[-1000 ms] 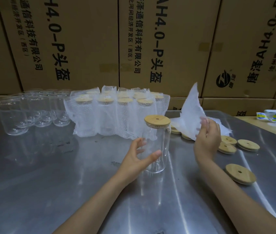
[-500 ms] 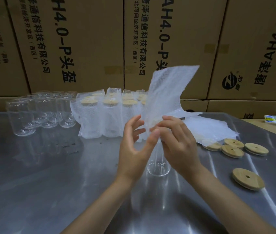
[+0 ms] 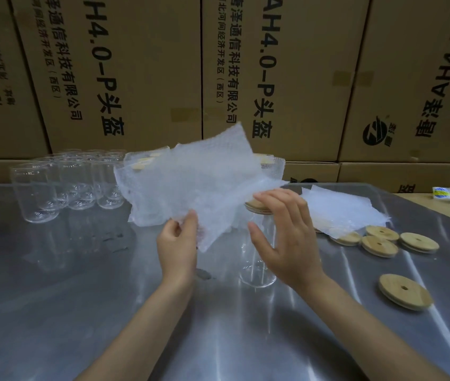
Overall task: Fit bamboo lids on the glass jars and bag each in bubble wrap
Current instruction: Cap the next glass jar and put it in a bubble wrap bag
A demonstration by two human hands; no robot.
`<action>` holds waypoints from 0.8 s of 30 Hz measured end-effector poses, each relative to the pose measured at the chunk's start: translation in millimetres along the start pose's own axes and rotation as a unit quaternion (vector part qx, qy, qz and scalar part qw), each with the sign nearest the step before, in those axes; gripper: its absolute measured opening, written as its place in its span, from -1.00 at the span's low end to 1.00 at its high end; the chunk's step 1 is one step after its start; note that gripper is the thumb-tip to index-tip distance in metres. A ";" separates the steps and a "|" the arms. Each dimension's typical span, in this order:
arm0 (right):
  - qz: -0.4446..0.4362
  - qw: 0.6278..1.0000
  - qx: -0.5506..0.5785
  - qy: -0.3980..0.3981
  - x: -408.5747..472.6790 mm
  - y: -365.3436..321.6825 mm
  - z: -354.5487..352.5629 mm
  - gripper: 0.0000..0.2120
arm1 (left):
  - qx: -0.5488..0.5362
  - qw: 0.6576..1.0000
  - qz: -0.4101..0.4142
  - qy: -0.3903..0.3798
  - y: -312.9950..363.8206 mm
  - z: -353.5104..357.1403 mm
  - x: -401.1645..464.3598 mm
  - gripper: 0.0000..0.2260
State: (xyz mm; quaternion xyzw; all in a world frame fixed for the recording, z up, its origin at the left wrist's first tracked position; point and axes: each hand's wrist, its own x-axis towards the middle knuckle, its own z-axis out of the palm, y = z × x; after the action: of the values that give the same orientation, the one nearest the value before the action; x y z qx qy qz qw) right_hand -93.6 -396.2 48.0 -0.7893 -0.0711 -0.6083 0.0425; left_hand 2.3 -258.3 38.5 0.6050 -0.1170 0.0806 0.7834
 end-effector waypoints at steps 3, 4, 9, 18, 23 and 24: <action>0.081 0.996 0.010 -0.022 -3.0 2.0 0.6 -0.52 | 0.099 0.995 0.009 0.009 -14.1 -8.5 8.5 -0.65; 0.114 0.993 0.022 -0.037 -4.3 2.2 0.7 -0.47 | 0.135 0.991 0.002 0.005 -19.1 -11.1 11.8 -0.65; 0.250 0.959 0.082 -0.102 -9.3 6.9 2.4 -0.28 | 0.345 0.936 -0.015 -0.066 -35.0 -16.2 15.1 -0.76; 0.428 0.881 0.200 0.021 -12.2 17.6 4.0 -0.32 | 0.524 0.808 0.253 -0.092 -34.3 -12.9 0.3 -0.38; 0.601 0.703 0.336 0.179 -2.8 32.4 1.5 -0.65 | 0.519 0.765 0.297 -0.238 -34.0 -4.4 -7.5 -0.73; 0.624 0.673 0.349 0.187 -3.4 34.9 1.4 -0.65 | 0.535 0.760 0.264 -0.259 -35.4 -4.1 -8.8 -0.69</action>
State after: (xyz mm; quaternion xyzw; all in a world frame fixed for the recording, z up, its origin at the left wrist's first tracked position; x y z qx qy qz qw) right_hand -87.4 -430.6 45.0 -0.4467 0.2403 -0.5060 0.6976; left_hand 3.7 -263.2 2.2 0.8686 -0.4086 0.1738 0.2198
